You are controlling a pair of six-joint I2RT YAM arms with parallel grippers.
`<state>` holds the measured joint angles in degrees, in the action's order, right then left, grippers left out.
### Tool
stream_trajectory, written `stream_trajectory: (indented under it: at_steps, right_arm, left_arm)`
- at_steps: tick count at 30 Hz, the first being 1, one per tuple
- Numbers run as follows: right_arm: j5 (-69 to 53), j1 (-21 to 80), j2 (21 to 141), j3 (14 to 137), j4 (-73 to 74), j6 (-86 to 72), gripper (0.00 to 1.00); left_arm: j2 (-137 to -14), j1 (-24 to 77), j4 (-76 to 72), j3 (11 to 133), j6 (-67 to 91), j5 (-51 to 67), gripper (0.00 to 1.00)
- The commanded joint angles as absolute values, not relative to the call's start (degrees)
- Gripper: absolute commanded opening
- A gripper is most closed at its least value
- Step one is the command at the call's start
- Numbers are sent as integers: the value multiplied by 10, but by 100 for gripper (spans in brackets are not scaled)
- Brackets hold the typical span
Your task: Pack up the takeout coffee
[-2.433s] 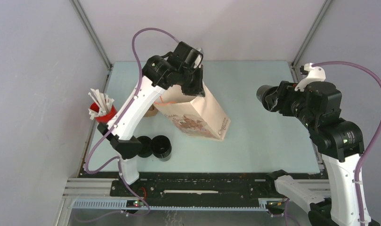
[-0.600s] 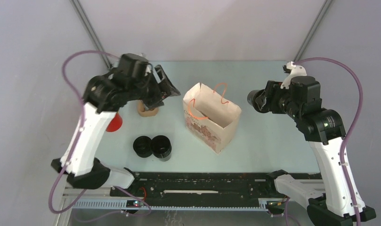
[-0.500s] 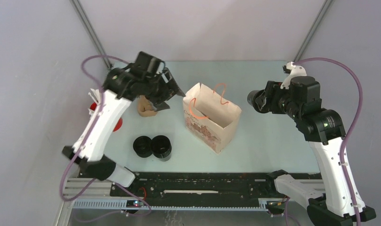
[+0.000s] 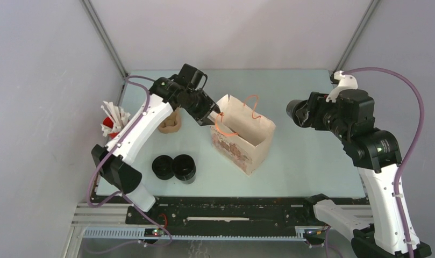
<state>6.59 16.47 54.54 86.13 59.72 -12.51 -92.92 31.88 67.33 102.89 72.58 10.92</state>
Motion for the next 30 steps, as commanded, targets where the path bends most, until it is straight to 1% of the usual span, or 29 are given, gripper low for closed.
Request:
stream_trajectory:
  at_steps: [1, 3, 4, 6, 7, 10, 11, 13, 14, 16, 19, 20, 23, 30]
  right_arm:
    - [84, 160, 549, 902, 576, -112, 0]
    - [86, 160, 554, 910, 574, -111, 0]
    - [87, 160, 555, 913, 572, -111, 0]
    - [88, 160, 561, 919, 568, -110, 0]
    - [89, 160, 563, 922, 567, -108, 0]
    - [94, 160, 568, 925, 562, -103, 0]
    - [96, 160, 569, 923, 559, -102, 0]
    - [98, 160, 571, 918, 552, -102, 0]
    - [96, 160, 573, 915, 549, -103, 0]
    - [93, 160, 578, 910, 542, -105, 0]
    - [91, 160, 588, 909, 533, -105, 0]
    - [90, 161, 592, 909, 531, -103, 0]
    - [85, 160, 602, 917, 530, -97, 0]
    - [33, 160, 610, 931, 509, -92, 0]
  left_arm:
    - [-918, 322, 675, 994, 738, 114, 49]
    - [-923, 323, 675, 994, 726, 110, 45]
    - [-928, 323, 676, 1000, 717, 106, 41]
    - [-942, 322, 686, 1024, 693, 98, 28]
    - [-949, 322, 688, 1042, 678, 92, 24]
    - [-968, 323, 703, 1119, 593, 39, 9]
    - [-968, 325, 700, 1139, 560, 22, 2]
    - [-952, 329, 664, 1143, 482, 2, 0]
    - [-933, 331, 623, 1123, 449, 2, 0]
    - [-884, 340, 535, 1053, 408, 2, 0]
    - [-816, 341, 399, 913, 412, 41, 0]
    - [-804, 341, 374, 889, 419, 51, 0]
    - [-800, 341, 367, 879, 424, 57, 0]
    - [-830, 342, 432, 949, 415, 28, 0]
